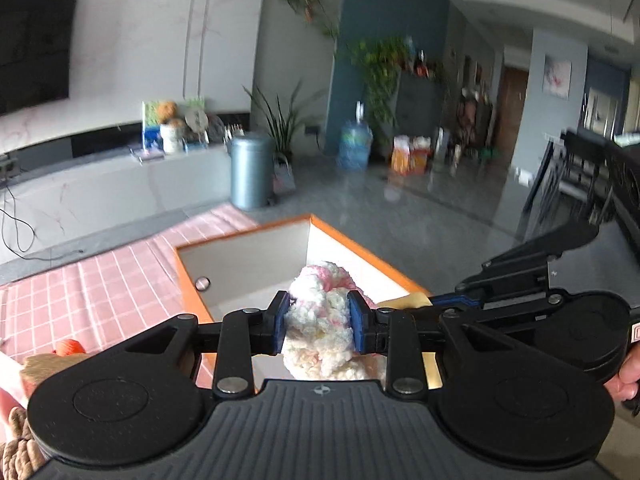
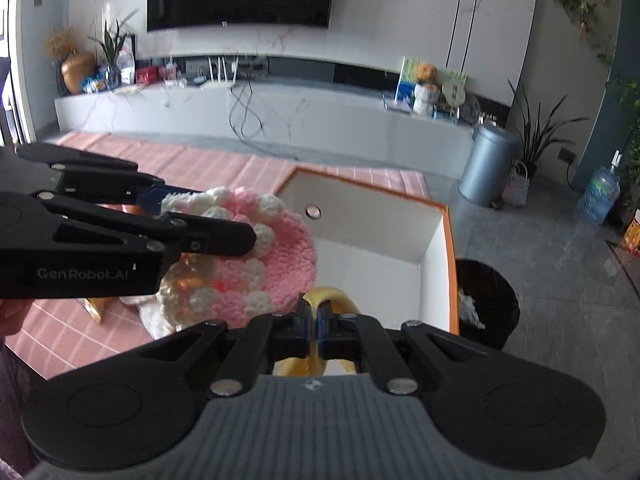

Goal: Organize soft objects
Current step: 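Lift the knitted hat with the left gripper while the right gripper grasps the yellow cloth, then lower the hat and yellow cloth into the orange box and open both grippers, then move both tools back over the pile of soft items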

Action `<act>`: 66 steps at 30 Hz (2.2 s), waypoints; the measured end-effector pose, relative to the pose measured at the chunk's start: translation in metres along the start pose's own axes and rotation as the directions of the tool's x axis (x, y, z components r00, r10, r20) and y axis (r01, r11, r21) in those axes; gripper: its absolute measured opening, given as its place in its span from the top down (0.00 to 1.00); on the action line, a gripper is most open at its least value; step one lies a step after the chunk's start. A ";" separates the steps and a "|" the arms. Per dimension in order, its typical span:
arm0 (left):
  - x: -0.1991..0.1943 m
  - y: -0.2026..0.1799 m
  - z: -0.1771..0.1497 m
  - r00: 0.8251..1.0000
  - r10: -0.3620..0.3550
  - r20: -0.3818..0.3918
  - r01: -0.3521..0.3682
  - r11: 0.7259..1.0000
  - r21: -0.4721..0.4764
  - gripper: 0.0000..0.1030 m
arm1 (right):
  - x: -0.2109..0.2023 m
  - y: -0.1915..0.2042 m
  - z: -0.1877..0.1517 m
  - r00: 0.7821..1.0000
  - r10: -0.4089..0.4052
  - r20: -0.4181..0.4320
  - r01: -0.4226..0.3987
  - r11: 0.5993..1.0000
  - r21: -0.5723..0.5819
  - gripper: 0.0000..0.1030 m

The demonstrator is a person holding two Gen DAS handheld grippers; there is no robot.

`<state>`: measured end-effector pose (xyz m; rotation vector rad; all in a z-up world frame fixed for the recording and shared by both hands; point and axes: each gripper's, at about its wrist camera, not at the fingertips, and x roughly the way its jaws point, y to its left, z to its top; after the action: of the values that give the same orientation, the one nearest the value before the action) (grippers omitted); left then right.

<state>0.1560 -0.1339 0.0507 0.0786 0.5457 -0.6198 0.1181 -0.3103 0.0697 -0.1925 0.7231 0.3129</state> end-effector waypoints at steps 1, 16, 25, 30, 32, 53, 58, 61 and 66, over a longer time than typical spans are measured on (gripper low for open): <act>0.008 -0.002 -0.001 1.000 0.000 -0.019 0.000 1.000 0.015 0.66 | 0.006 -0.002 0.000 1.000 0.005 -0.022 -0.005 1.000 -0.006 1.00; 0.081 -0.023 -0.026 0.966 0.007 -0.259 0.054 0.972 0.228 0.66 | 0.080 -0.024 -0.004 0.953 0.065 -0.296 -0.077 0.997 -0.028 1.00; 0.094 -0.025 -0.037 0.936 0.044 -0.349 0.060 0.958 0.281 0.66 | 0.101 -0.019 -0.006 0.915 0.096 -0.391 -0.110 0.994 -0.013 0.99; 0.097 -0.023 -0.038 0.929 0.051 -0.367 0.058 0.958 0.280 0.64 | 0.104 -0.016 -0.003 0.903 0.104 -0.417 -0.124 0.992 -0.021 0.97; 0.097 -0.021 -0.039 0.928 0.058 -0.368 0.050 0.960 0.277 0.60 | 0.104 -0.015 -0.002 0.902 0.099 -0.419 -0.119 0.993 -0.022 0.95; 0.046 -0.012 -0.015 0.974 0.071 -0.214 -0.032 0.983 0.182 0.30 | 0.079 -0.025 0.022 0.921 0.037 -0.387 -0.064 0.996 -0.057 0.47; 0.020 -0.004 -0.011 0.987 0.063 -0.150 -0.047 0.993 0.109 0.28 | 0.058 -0.024 0.025 0.938 0.002 -0.347 -0.022 0.998 -0.055 0.41; 0.002 0.003 -0.013 0.992 0.066 -0.103 -0.061 0.997 0.052 0.26 | 0.044 -0.021 0.022 0.955 -0.023 -0.294 0.016 1.000 -0.027 0.34; -0.024 0.015 -0.023 0.995 0.091 -0.041 -0.092 0.995 -0.025 0.26 | 0.021 -0.007 0.019 0.980 -0.032 -0.196 0.041 0.998 0.045 0.31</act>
<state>0.1374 -0.1037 0.0420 0.0903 0.5854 -0.5229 0.1471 -0.3073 0.0696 -0.1911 0.9196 0.2428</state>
